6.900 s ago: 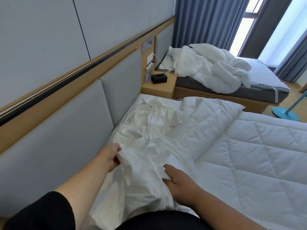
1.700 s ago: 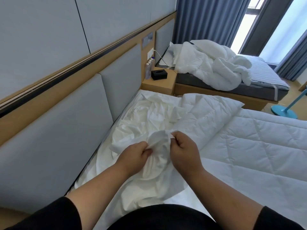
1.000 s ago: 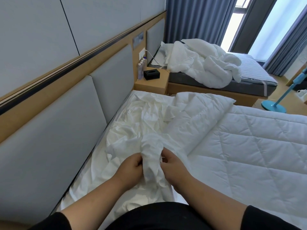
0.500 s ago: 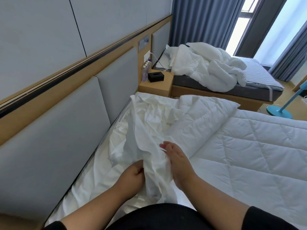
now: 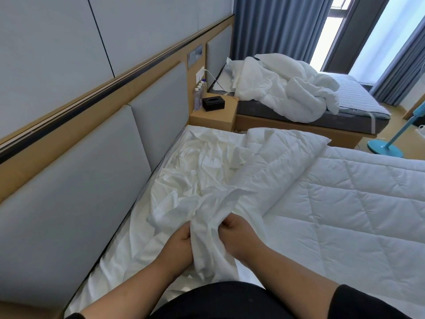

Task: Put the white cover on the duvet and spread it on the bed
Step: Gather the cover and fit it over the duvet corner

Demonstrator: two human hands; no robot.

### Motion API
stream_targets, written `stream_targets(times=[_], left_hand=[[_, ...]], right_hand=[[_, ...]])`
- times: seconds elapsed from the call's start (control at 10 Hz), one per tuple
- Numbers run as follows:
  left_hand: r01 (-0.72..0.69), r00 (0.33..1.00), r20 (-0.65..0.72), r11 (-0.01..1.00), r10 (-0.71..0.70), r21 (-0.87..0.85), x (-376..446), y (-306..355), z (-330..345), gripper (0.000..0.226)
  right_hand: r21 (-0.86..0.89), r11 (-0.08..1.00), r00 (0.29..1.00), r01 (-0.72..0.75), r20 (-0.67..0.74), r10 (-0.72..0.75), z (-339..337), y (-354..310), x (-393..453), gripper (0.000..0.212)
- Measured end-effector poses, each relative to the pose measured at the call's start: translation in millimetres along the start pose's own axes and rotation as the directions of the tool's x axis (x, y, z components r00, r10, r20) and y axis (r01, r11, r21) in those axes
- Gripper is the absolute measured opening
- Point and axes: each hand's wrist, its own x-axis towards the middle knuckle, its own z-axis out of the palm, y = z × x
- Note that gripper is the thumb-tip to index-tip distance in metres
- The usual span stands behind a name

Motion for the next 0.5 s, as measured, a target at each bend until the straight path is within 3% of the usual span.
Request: stream_targets(times=[0.1, 0.2, 0.3, 0.4, 0.5], left_hand=[[-0.049, 0.975, 0.223, 0.993, 0.023, 0.112, 7, 13, -6, 0.027], [-0.105, 0.97, 0.204, 0.985, 0.131, -0.134, -3, 67, -7, 0.035], [-0.14, 0.901, 0.377, 0.967, 0.214, -0.213, -24, 107, -3, 0.033], [0.024, 0.818, 0.576, 0.999, -0.001, -0.033, -41, 101, 4, 0.03], [0.312, 0.734, 0.6, 0.943, -0.319, 0.121, -32, 57, 3, 0.027]], right_hand=[[0.011, 1.0, 0.99, -0.001, -0.142, 0.002, -9, -1, 10, 0.009], [-0.081, 0.997, 0.979, -0.008, -0.203, -0.009, -22, 0, 26, 0.025], [-0.094, 0.995, 0.973, 0.014, -0.229, -0.035, -29, -6, 45, 0.033], [-0.01, 0.998, 0.949, 0.057, -0.309, -0.057, -37, -26, 61, 0.037], [0.201, 0.974, 0.928, 0.109, -0.371, -0.027, -41, -44, 64, 0.043]])
